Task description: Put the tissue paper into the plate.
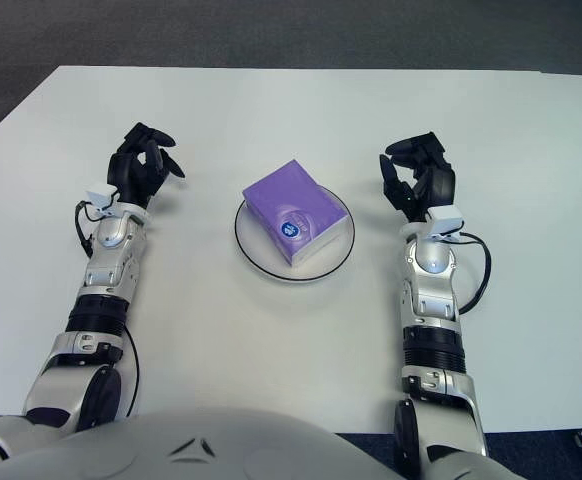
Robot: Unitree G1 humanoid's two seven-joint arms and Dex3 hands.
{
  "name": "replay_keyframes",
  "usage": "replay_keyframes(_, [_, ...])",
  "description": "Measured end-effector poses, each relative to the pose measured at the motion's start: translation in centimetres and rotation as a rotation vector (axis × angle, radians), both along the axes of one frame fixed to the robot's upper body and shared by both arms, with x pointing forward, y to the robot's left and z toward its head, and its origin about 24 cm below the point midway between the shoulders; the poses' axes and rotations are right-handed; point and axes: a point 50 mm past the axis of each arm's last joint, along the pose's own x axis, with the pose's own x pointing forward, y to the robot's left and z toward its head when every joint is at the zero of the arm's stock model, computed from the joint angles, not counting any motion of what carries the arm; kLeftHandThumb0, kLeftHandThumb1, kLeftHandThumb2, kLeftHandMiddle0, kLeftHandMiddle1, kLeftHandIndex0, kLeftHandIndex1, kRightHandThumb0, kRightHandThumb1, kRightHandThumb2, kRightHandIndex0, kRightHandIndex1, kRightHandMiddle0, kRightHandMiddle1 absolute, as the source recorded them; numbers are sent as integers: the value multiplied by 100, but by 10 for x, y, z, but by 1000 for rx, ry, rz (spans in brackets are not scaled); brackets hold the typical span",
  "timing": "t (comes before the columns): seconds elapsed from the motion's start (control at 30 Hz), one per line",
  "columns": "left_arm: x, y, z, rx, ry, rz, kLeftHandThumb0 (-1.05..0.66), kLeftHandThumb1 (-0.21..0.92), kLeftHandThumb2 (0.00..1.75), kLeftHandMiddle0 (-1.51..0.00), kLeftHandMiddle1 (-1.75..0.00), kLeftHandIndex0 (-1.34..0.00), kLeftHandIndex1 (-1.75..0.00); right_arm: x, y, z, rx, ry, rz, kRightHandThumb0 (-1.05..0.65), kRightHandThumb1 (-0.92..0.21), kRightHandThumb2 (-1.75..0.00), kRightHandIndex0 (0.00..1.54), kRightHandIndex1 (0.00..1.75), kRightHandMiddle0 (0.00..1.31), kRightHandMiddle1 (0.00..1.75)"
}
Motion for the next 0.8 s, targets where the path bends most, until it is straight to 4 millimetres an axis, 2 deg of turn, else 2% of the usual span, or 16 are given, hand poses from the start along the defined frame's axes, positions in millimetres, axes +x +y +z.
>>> replay_keyframes(0.8, [-1, -2, -1, 11, 9, 25, -32, 92, 59, -83, -175, -57, -170, 3, -2, -12, 45, 144, 48, -36, -92, -35, 76, 159, 39, 157])
